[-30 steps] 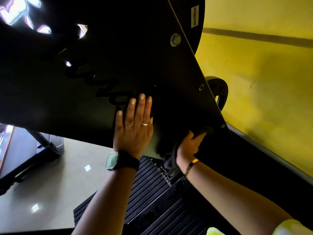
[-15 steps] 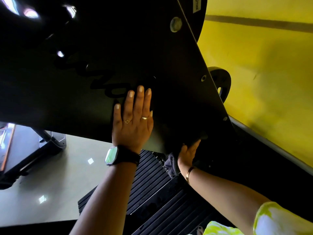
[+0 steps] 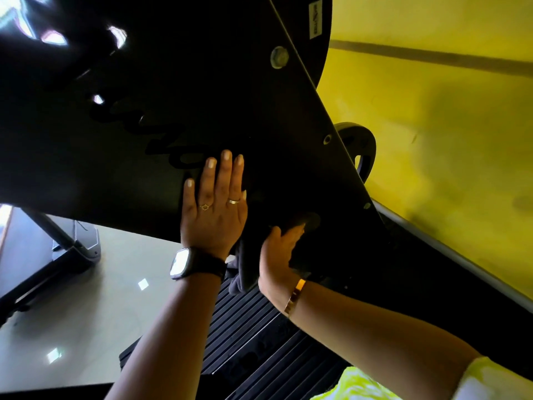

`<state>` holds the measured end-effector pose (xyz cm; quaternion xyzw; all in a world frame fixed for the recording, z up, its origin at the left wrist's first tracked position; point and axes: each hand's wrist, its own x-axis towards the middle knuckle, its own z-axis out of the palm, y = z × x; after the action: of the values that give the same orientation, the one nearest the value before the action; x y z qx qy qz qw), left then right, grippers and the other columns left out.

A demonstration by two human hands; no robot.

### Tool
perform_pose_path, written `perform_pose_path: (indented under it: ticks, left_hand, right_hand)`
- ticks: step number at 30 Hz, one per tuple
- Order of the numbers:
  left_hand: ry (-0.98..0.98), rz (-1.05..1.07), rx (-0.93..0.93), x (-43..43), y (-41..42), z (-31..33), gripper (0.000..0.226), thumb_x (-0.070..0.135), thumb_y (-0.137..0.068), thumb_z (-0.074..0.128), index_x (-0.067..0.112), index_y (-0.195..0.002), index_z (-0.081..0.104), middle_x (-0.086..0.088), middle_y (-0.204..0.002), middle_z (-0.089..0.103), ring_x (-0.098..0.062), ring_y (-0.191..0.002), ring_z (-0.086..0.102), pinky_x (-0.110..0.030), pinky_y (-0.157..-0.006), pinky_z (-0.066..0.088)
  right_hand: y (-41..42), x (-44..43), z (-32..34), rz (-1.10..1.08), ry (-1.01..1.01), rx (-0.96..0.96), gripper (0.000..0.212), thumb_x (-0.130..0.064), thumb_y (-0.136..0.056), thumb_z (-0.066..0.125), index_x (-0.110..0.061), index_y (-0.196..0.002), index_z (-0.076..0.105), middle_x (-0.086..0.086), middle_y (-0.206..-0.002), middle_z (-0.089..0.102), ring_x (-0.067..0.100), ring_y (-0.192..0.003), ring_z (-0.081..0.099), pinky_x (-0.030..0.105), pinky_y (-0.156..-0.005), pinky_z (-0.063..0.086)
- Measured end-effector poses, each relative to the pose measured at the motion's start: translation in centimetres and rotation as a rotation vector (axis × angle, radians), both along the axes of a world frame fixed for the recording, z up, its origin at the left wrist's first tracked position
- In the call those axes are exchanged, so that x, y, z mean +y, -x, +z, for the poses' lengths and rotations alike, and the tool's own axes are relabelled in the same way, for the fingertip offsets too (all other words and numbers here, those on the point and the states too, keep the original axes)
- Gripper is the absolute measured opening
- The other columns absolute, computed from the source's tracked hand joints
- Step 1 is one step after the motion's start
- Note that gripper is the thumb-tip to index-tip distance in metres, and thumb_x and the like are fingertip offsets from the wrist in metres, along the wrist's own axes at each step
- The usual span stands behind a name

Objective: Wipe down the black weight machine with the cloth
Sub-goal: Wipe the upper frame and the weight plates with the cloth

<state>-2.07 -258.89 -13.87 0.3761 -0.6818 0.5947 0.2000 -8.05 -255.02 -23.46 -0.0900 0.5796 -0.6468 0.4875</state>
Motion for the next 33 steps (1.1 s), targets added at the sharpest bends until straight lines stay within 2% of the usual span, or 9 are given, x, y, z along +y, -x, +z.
perform_pose_path:
  ticks: [3, 7, 10, 13, 18, 22, 27, 31, 33]
  left_hand:
    - [0.002, -0.018, -0.003, 0.0, 0.0, 0.0, 0.065, 0.041, -0.100, 0.033, 0.013, -0.155, 0.017, -0.012, -0.163, -0.002, -0.027, -0.150, -0.002, -0.044, -0.120, 0.003]
    - [0.015, -0.020, -0.012, 0.0, 0.0, 0.0, 0.064, 0.041, -0.100, 0.033, 0.013, -0.155, 0.019, -0.013, -0.163, 0.000, -0.027, -0.150, 0.000, -0.044, -0.120, 0.005]
    - [0.017, -0.011, -0.018, -0.1, -0.1, -0.1, 0.065, 0.040, -0.099, 0.036, 0.013, -0.155, 0.018, -0.013, -0.163, -0.001, -0.028, -0.150, -0.001, -0.045, -0.120, 0.004]
    - [0.004, -0.015, -0.011, 0.0, 0.1, -0.1, 0.065, 0.039, -0.099, 0.037, 0.013, -0.155, 0.017, -0.012, -0.163, -0.002, -0.027, -0.150, -0.003, -0.045, -0.120, 0.004]
    - [0.023, -0.018, -0.019, -0.2, -0.1, -0.5, 0.066, 0.039, -0.098, 0.039, 0.012, -0.155, 0.019, -0.013, -0.163, 0.000, -0.027, -0.150, -0.001, -0.045, -0.120, 0.003]
    - [0.020, -0.026, -0.016, -0.2, -0.1, -0.5, 0.067, 0.039, -0.097, 0.040, 0.012, -0.155, 0.020, -0.013, -0.163, 0.001, -0.027, -0.150, -0.001, -0.045, -0.121, 0.003]
    - [0.012, -0.035, -0.006, -0.1, 0.1, -0.3, 0.066, 0.038, -0.098, 0.040, 0.012, -0.155, 0.019, -0.013, -0.163, 0.000, -0.027, -0.150, -0.001, -0.044, -0.119, 0.005]
    - [0.020, -0.037, -0.010, -0.2, 0.1, -0.3, 0.065, 0.038, -0.099, 0.038, 0.012, -0.155, 0.019, -0.013, -0.163, 0.000, -0.028, -0.150, -0.001, -0.044, -0.119, 0.005]
    - [0.021, -0.041, -0.012, -0.2, 0.1, -0.3, 0.065, 0.038, -0.099, 0.038, 0.012, -0.155, 0.020, -0.014, -0.163, 0.000, -0.028, -0.150, -0.001, -0.044, -0.120, 0.005]
  right_hand:
    - [1.6, 0.0, 2.8, -0.004, 0.160, 0.141, 0.075, -0.044, -0.083, 0.038, -0.054, -0.144, -0.005, -0.003, -0.163, 0.001, 0.024, -0.149, 0.006, 0.055, -0.119, 0.012]
    - [5.5, -0.4, 5.5, -0.079, 0.288, 0.501, 0.070, -0.039, -0.088, 0.032, -0.034, -0.150, -0.001, -0.011, -0.161, -0.004, 0.016, -0.149, -0.005, 0.037, -0.118, -0.002]
    - [7.8, -2.2, 3.6, -0.136, 0.356, 0.854, 0.065, -0.037, -0.092, 0.031, -0.020, -0.153, 0.015, -0.003, -0.160, 0.006, 0.023, -0.149, 0.004, 0.045, -0.120, 0.009]
    - [9.4, -4.0, 0.5, -0.220, 0.352, 0.969, 0.065, -0.049, -0.100, 0.023, -0.007, -0.149, 0.024, 0.015, -0.157, 0.021, 0.032, -0.147, 0.017, 0.047, -0.117, 0.019]
    - [11.5, -5.8, -1.7, -0.330, 0.264, 0.749, 0.064, -0.033, -0.094, 0.032, 0.001, -0.148, 0.026, 0.022, -0.154, 0.028, 0.036, -0.143, 0.026, 0.034, -0.117, 0.020]
    - [13.1, -6.5, -2.8, -0.408, 0.232, 0.567, 0.061, -0.012, -0.091, 0.037, 0.004, -0.148, 0.025, 0.023, -0.151, 0.032, 0.034, -0.139, 0.033, -0.001, -0.103, 0.019]
    - [14.3, -7.0, -5.3, -0.449, 0.192, 0.452, 0.055, 0.002, -0.098, 0.036, -0.002, -0.151, 0.023, 0.016, -0.155, 0.029, 0.017, -0.140, 0.028, -0.006, -0.098, 0.018]
    - [14.2, -6.5, -6.2, -0.422, 0.138, 0.414, 0.055, -0.002, -0.100, 0.037, -0.006, -0.152, 0.021, 0.014, -0.155, 0.029, 0.020, -0.141, 0.029, -0.008, -0.095, 0.019]
    - [13.6, -6.3, -6.2, -0.406, 0.088, 0.348, 0.055, -0.010, -0.101, 0.038, -0.011, -0.153, 0.021, 0.013, -0.155, 0.030, 0.026, -0.142, 0.031, 0.003, -0.105, 0.023]
